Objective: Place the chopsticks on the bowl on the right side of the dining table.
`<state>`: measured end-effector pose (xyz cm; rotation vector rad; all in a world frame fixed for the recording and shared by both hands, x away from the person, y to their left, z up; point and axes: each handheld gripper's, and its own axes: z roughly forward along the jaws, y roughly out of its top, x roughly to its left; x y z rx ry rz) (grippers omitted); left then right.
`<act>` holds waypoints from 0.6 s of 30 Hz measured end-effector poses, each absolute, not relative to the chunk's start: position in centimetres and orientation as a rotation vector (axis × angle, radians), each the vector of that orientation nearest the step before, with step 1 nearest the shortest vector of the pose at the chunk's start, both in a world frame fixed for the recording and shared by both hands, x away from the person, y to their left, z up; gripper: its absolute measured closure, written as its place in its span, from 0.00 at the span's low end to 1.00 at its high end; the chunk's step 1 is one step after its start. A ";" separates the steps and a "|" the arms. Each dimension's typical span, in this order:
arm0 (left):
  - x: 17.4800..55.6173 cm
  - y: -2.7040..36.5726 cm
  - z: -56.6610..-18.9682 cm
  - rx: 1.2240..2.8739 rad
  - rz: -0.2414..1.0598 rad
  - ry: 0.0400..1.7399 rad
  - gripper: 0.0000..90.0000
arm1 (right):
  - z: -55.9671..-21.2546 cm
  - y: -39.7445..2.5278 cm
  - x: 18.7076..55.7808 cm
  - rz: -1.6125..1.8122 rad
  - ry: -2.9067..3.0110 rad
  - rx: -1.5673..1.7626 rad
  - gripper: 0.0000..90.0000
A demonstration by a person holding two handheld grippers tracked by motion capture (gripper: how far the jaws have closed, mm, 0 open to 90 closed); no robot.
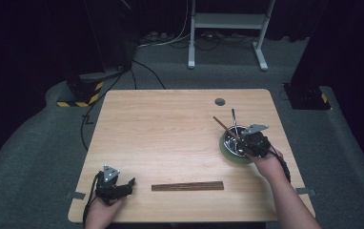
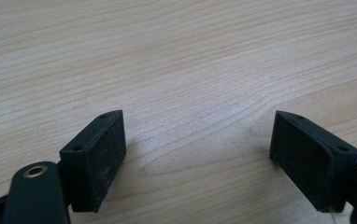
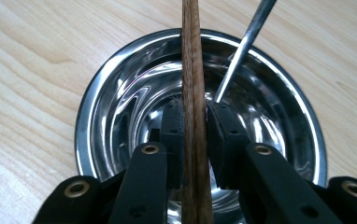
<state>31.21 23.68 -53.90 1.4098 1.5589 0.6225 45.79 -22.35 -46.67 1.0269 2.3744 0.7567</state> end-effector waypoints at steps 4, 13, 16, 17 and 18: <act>31.2 23.7 -53.9 1.411 0.621 1.558 0.20 | -46.8 -22.4 45.5 0.775 2.376 1.011 0.86; 31.2 23.7 -53.9 1.409 0.622 1.559 0.20 | -46.9 -22.3 44.7 0.794 2.401 0.956 0.86; 31.3 23.6 -53.9 1.394 0.623 1.558 0.20 | -46.9 -22.2 44.4 0.791 2.406 0.924 0.86; 31.3 23.6 -53.9 1.392 0.623 1.558 0.20 | -46.9 -22.2 44.4 0.790 2.409 0.921 0.86; 31.3 23.6 -53.9 1.394 0.623 1.559 0.20 | -46.9 -22.2 44.3 0.784 2.409 0.911 0.86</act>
